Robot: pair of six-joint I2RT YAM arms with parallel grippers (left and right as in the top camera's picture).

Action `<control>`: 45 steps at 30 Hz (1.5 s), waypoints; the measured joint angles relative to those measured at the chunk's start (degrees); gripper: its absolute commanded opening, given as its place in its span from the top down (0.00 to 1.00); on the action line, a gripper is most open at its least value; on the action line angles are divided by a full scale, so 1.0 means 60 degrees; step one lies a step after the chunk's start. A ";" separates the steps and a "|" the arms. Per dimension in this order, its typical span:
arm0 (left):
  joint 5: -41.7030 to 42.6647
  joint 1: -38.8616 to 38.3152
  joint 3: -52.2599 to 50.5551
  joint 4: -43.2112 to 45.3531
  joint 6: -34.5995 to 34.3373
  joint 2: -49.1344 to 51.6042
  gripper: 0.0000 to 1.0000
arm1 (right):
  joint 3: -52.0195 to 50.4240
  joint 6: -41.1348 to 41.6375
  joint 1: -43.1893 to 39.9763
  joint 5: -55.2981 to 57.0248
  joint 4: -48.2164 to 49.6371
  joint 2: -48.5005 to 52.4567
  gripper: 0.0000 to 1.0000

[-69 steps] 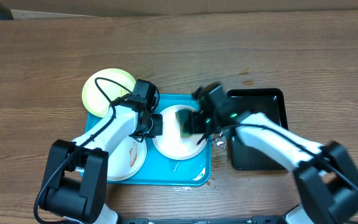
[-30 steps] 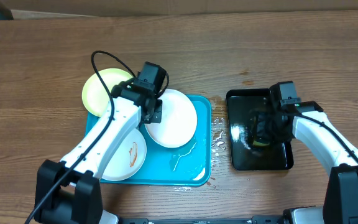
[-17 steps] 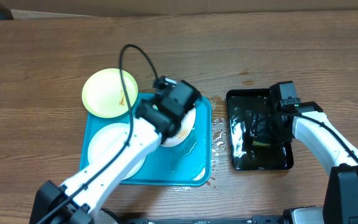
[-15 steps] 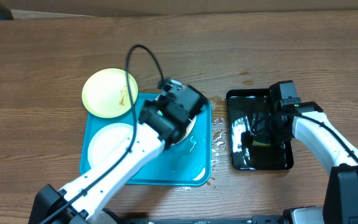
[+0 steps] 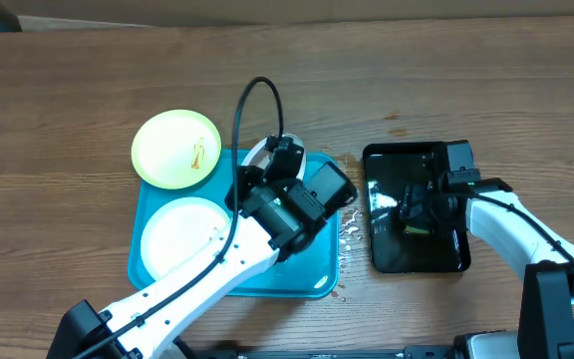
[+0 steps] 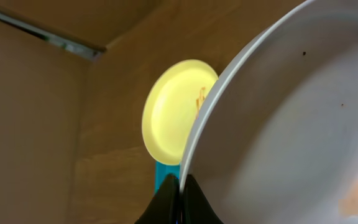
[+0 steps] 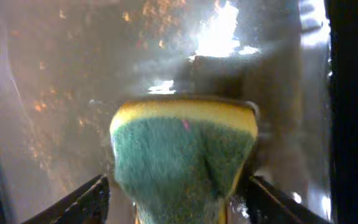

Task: Clean dirty plates on tray and stack at the side

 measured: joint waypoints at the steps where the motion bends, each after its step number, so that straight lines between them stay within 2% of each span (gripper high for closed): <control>1: -0.0197 -0.0197 0.0000 0.0004 -0.0011 0.0000 0.96 | -0.0011 -0.0029 0.0000 -0.0007 0.0106 0.0000 0.71; 3: -0.0576 -0.0670 0.0000 0.0000 -0.0022 0.0000 0.96 | -0.0036 0.0036 -0.0004 0.0007 0.0178 0.0000 0.91; 5: -0.0900 -0.1064 0.0000 -0.0004 -0.0044 0.0000 0.96 | -0.0058 0.0018 -0.0004 0.0004 0.0215 0.0000 0.95; 6: -0.1005 -0.1220 0.0000 -0.0022 -0.0062 0.0000 0.96 | -0.0066 0.0036 -0.0004 0.0004 0.0219 0.0000 0.82; 8: -0.1169 -0.1406 0.0000 -0.0208 -0.0189 0.0000 0.96 | -0.0073 0.0135 -0.0004 0.0011 0.0226 0.0000 0.16; 9: -0.1249 -0.1428 0.0000 -0.0353 -0.0277 0.0000 0.96 | -0.0076 0.0066 -0.0004 0.0007 0.0237 0.0000 0.00; 16: -0.1501 -0.1424 0.0000 -0.0583 -0.0663 0.0000 0.96 | -0.0087 0.0036 -0.0004 0.0098 0.0991 0.0000 0.01; 22: -0.1566 -0.1424 0.0000 -0.0743 -0.0758 0.0000 0.96 | -0.0102 0.0029 -0.0004 0.0226 0.1359 0.0004 0.16; 23: -0.1566 -0.1424 0.0000 -0.0739 -0.0761 0.0000 0.96 | -0.0124 0.0033 -0.0004 0.0270 0.1450 0.0004 0.23; 26: -0.1563 -0.1424 0.0000 -0.0739 -0.0882 0.0000 0.96 | -0.0160 -0.0018 0.0007 0.0532 0.1541 0.0098 0.63; 27: -0.1559 -0.1424 0.0000 -0.0743 -0.0951 0.0000 0.96 | -0.0178 0.0015 0.0004 0.0616 0.1552 0.0157 0.73; 28: -0.1548 -0.1424 0.0000 -0.0743 -0.1016 0.0000 0.96 | -0.0189 0.0007 0.0007 0.0652 0.1555 0.0208 0.74; 29: -0.1490 -0.1424 0.0000 -0.0739 -0.1056 0.0000 0.96 | -0.0193 0.0011 0.0007 0.0692 0.1552 0.0277 0.72; 31: -0.1395 -0.1424 0.0000 -0.0743 -0.1162 0.0000 0.96 | -0.0197 0.0102 0.0004 0.0739 0.1570 0.0331 0.20; 32: -0.1341 -0.1424 0.0000 -0.0743 -0.1206 0.0000 0.96 | -0.0197 0.0040 0.0007 0.0765 0.1566 0.0335 0.09; 34: -0.1264 -0.1424 0.0000 -0.0743 -0.1260 0.0000 0.96 | -0.0197 0.0040 0.0007 0.0820 0.1570 0.0335 0.02; 37: -0.1206 -0.1424 0.0000 -0.0747 -0.1268 0.0000 0.96 | -0.0197 -0.0007 0.0015 0.0900 0.1603 0.0335 0.02; 38: -0.1198 -0.1424 0.0000 -0.0747 -0.1268 0.0000 0.96 | -0.0197 -0.0011 0.0022 0.0907 0.1599 0.0335 0.06; 40: -0.1198 -0.1424 0.0000 -0.0750 -0.1268 0.0000 0.96 | -0.0197 -0.0051 0.0033 0.0965 0.1574 0.0335 0.32; 41: -0.1198 -0.1424 0.0000 -0.0747 -0.1268 0.0000 0.96 | -0.0197 -0.0091 0.0033 0.0965 0.1537 0.0335 0.39; 42: -0.1195 -0.1424 0.0000 -0.0750 -0.1268 0.0000 0.96 | -0.0197 -0.0044 0.0033 0.0958 0.1508 0.0335 0.41; 44: -0.1191 -0.1424 0.0000 -0.0747 -0.1268 0.0000 0.96 | -0.0197 0.0000 0.0033 0.0885 0.1494 0.0335 0.37; 45: -0.1191 -0.1424 0.0000 -0.0747 -0.1268 0.0000 0.96 | -0.0197 0.0011 0.0033 0.0849 0.1486 0.0335 0.51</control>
